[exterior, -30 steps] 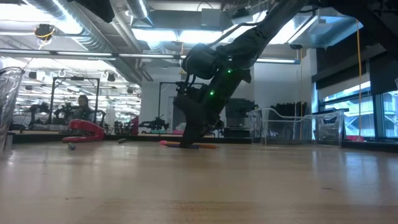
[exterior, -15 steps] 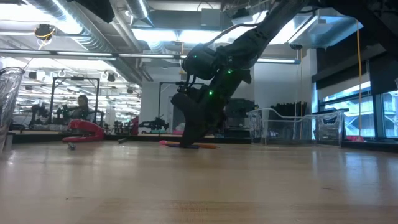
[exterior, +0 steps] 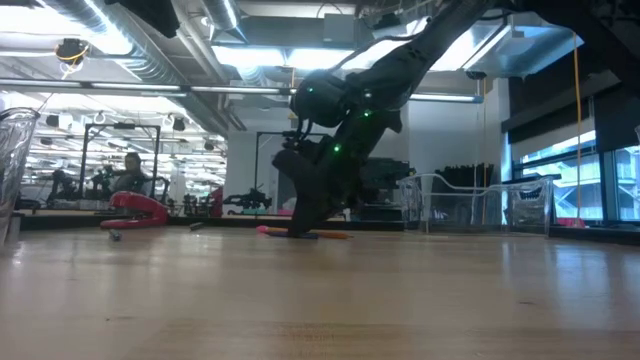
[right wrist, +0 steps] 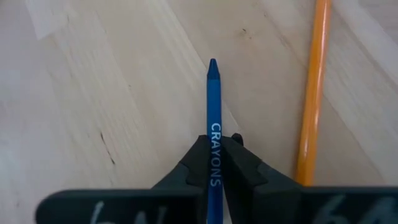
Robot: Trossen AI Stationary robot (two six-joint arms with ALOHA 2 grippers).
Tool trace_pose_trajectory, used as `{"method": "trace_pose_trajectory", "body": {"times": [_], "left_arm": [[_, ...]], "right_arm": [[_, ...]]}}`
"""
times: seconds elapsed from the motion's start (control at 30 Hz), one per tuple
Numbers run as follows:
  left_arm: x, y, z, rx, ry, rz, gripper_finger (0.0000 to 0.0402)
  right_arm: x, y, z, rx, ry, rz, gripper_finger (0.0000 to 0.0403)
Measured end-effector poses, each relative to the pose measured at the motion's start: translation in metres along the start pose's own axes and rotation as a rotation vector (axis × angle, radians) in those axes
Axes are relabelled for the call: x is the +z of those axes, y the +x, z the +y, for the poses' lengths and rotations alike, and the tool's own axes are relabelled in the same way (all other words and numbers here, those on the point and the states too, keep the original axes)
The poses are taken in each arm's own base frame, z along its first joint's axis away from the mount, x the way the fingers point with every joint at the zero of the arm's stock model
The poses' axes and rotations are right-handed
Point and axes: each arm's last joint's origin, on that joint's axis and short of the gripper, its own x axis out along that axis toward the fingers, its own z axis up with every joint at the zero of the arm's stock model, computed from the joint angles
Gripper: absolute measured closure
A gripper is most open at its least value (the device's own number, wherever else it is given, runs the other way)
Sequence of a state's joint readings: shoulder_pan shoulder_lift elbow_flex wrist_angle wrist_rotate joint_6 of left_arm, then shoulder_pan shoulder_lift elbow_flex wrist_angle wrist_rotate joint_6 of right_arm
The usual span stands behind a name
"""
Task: Sort crayons/erasers/pens/pencils in bins
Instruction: Put the blue crayon into the bottom right transparent bin
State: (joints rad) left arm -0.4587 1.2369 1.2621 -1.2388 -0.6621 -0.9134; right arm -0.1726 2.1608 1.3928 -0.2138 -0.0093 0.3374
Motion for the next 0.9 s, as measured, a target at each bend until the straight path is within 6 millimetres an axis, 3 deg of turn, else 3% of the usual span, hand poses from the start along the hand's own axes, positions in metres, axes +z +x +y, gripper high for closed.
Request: {"method": "trace_pose_trajectory", "body": {"times": [0.33,0.6,0.9], "left_arm": [[0.0,0.0,0.0,0.001,0.007,0.0,0.03],[0.0,0.0,0.0,0.001,0.008,0.0,0.03],[0.0,0.0,0.0,0.001,0.008,0.0,0.03]], "right_arm": [[0.017,-0.01,0.011,0.02,-0.012,0.025,0.0375],[0.01,-0.011,0.009,-0.012,-0.014,0.097,0.0369],[0.003,-0.012,0.025,-0.005,-0.043,0.114,0.0369]]}}
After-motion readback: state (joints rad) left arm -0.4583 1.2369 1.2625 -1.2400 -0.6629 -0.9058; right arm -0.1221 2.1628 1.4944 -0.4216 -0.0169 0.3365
